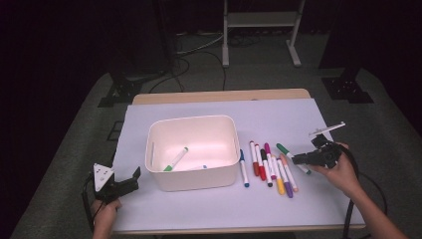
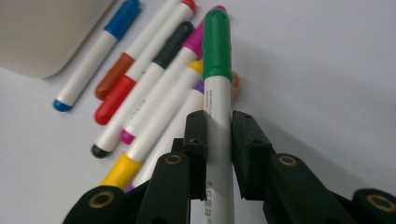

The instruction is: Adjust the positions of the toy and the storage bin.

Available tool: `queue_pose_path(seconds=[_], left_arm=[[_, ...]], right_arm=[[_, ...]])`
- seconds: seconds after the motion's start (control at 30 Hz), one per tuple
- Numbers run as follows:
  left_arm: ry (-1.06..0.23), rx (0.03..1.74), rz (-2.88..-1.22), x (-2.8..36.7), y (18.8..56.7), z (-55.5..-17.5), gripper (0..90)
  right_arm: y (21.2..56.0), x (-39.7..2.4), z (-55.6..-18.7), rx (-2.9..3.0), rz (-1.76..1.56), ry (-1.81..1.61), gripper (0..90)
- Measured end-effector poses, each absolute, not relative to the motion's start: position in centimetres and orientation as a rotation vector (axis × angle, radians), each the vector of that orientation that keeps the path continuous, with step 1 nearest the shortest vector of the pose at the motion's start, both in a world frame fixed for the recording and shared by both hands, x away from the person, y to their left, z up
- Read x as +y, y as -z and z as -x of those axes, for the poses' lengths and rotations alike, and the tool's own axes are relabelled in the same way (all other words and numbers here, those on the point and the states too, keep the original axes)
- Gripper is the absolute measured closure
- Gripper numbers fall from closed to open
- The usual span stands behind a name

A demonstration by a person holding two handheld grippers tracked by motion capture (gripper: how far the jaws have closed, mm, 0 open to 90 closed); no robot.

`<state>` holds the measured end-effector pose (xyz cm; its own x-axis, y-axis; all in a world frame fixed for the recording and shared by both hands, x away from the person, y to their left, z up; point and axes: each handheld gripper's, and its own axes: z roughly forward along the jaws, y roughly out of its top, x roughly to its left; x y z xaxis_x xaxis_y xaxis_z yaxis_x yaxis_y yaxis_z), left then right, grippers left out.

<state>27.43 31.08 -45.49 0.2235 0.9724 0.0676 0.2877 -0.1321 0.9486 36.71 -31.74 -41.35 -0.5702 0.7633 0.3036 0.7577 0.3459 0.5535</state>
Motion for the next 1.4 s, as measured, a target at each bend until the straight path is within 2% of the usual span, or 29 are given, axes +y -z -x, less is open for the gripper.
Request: queue_pose_path(seconds=[0.53,0.93,1.13,1.4], left_arm=[[-0.957,1.213,-1.602,31.1,45.5,-27.5,0.0],[-0.954,1.215,-1.596,31.1,45.5,-27.5,0.0],[-0.954,1.212,-1.604,31.1,45.5,-27.4,0.0],[-0.955,1.212,-1.599,31.1,45.5,-27.4,0.0]], right_arm=[[34.9,-28.6,-35.0,2.651,-1.239,-1.269,75.7],[30.4,-24.7,-34.6,2.725,-1.036,-1.342,75.7],[27.9,-21.2,-34.9,2.783,-0.904,-1.357,75.7],[26.7,-17.1,-35.2,2.866,-0.780,-1.343,75.7]])
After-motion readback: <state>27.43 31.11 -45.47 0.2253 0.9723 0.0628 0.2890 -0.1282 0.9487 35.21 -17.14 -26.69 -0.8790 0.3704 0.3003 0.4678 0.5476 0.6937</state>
